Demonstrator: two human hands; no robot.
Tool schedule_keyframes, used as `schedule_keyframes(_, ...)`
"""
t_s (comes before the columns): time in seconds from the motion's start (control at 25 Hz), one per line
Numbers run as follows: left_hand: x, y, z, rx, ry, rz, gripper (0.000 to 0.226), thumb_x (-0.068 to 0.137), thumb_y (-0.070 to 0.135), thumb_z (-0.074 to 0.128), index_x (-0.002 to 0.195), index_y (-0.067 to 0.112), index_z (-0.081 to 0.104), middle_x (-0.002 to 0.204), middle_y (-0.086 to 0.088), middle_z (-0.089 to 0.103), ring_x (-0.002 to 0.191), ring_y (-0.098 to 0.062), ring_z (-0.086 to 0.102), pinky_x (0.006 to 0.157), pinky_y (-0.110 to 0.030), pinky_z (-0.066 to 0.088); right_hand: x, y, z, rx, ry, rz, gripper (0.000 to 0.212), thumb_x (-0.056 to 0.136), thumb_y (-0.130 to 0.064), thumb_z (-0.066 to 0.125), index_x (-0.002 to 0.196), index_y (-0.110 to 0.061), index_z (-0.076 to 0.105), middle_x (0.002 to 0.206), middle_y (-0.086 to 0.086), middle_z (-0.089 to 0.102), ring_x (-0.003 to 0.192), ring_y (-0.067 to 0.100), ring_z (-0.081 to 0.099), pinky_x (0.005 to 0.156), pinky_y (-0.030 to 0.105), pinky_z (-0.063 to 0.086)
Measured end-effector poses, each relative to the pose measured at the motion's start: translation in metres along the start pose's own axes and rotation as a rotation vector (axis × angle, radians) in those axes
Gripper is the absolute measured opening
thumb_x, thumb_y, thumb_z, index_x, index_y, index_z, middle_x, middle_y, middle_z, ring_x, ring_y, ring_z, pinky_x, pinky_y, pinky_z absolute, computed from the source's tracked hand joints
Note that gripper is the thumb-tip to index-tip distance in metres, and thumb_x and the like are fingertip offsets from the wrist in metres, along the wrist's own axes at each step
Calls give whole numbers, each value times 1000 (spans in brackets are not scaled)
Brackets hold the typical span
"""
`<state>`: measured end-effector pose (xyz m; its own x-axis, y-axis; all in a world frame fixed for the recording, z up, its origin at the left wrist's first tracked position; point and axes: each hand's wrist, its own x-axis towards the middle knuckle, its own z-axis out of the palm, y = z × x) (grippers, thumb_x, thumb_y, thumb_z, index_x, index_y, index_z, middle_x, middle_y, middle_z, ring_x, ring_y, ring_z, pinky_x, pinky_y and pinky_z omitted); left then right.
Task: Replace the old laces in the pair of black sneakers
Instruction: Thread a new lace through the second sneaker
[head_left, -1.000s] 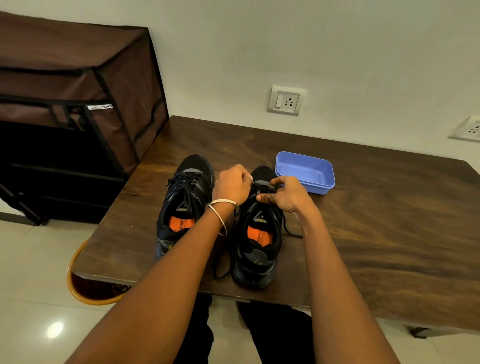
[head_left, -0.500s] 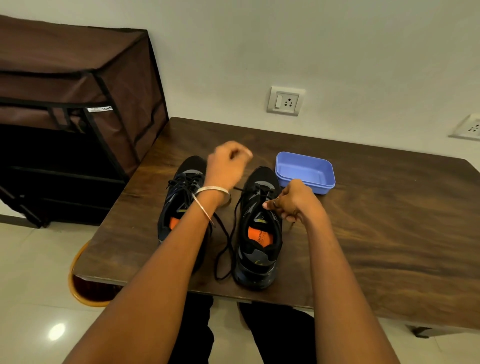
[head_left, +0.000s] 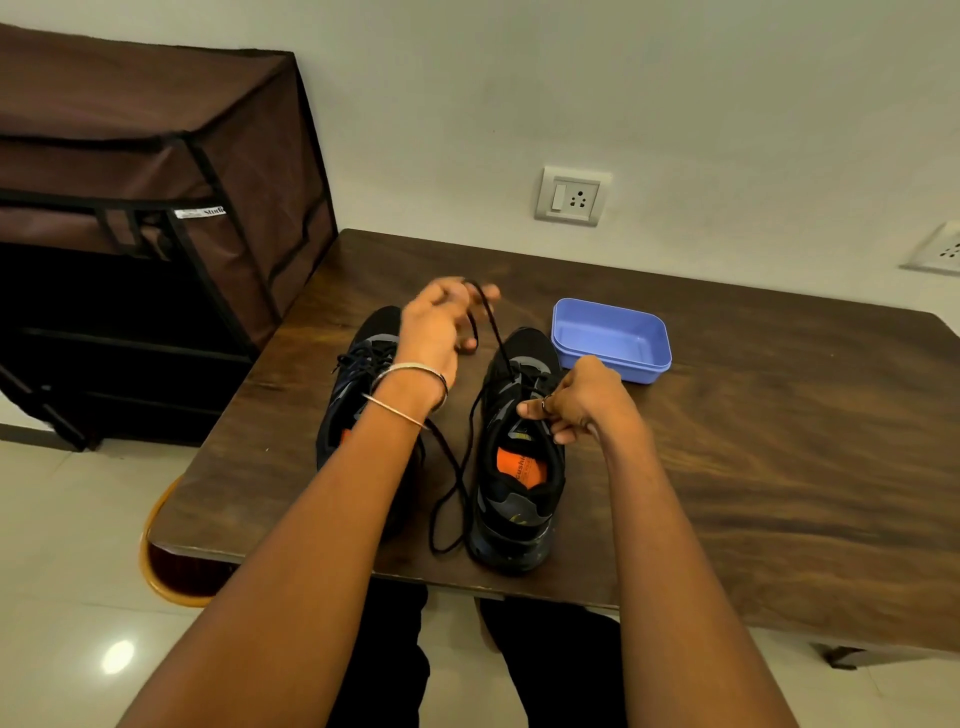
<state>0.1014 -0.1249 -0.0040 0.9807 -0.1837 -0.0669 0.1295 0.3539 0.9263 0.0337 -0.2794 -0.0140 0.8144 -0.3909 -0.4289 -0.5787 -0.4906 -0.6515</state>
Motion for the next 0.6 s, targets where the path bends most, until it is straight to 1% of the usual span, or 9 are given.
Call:
schedule_keyframes(0.08, 0, 18, 2, -518, 16, -36, 25, 104, 13, 36, 83, 18, 49, 72, -2, 70, 71, -20, 69, 66, -34, 46, 4, 2, 0, 7, -2, 12, 44, 67, -24, 91, 88, -3, 59, 68, 11, 63, 48, 17, 56, 48, 29, 54)
schedule_keyframes(0.16, -1, 23, 1, -659, -5, -108, 24, 104, 22, 38, 84, 16, 49, 57, -1, 56, 47, -14, 54, 74, -39, 50, 4, 3, -1, -4, -5, 23, 43, 67, -26, 91, 85, -4, 59, 67, 12, 63, 48, 18, 57, 51, 30, 56)
schedule_keyframes(0.2, -4, 21, -1, -515, -22, -135, 23, 103, 28, 41, 86, 16, 50, 57, -1, 50, 42, -11, 45, 67, -35, 52, 3, 2, -1, -6, -6, 21, 42, 68, -26, 91, 85, -3, 59, 66, 12, 63, 48, 18, 57, 51, 30, 56)
schedule_keyframes(0.24, -5, 14, -3, -198, -57, -114, 21, 100, 33, 47, 89, 16, 53, 61, 0, 49, 41, -9, 41, 59, -29, 51, 1, 2, -1, -3, -4, 16, 41, 69, -25, 90, 85, -3, 60, 67, 12, 63, 48, 18, 58, 50, 30, 56)
schedule_keyframes(0.28, -6, 5, -5, 270, -131, -42, 20, 97, 37, 54, 95, 17, 57, 69, 2, 53, 47, -6, 46, 56, -24, 49, 0, 2, -2, 4, -1, 13, 42, 69, -24, 90, 88, -1, 60, 69, 12, 63, 49, 17, 58, 48, 29, 55)
schedule_keyframes(0.36, -2, -15, -5, 1142, -334, 143, 27, 88, 42, 65, 107, 23, 66, 91, 6, 64, 76, -7, 60, 74, -25, 52, -2, 3, -3, 8, 1, 17, 45, 70, -23, 89, 96, 1, 61, 74, 13, 65, 51, 17, 59, 44, 27, 52)
schedule_keyframes(0.4, -1, -20, -2, 1364, -401, 145, 29, 85, 44, 68, 108, 26, 69, 101, 4, 67, 89, -12, 63, 83, -31, 53, -2, 2, -3, 5, 2, 19, 47, 71, -23, 89, 99, 2, 61, 75, 13, 65, 51, 18, 59, 43, 26, 52)
schedule_keyframes(0.48, 2, -23, 3, 1479, -366, 99, 23, 84, 40, 70, 102, 25, 74, 106, -4, 68, 96, -24, 64, 87, -40, 53, -3, 1, -3, 1, -3, 20, 45, 71, -23, 89, 96, 2, 61, 72, 13, 64, 51, 18, 59, 44, 27, 53)
schedule_keyframes(0.6, 4, -26, 4, 1565, -271, 57, 10, 85, 28, 70, 91, 21, 73, 104, -10, 67, 93, -32, 65, 82, -41, 55, -1, 2, -3, 2, 3, 18, 44, 69, -25, 90, 92, -1, 61, 68, 11, 62, 50, 17, 58, 46, 27, 53)
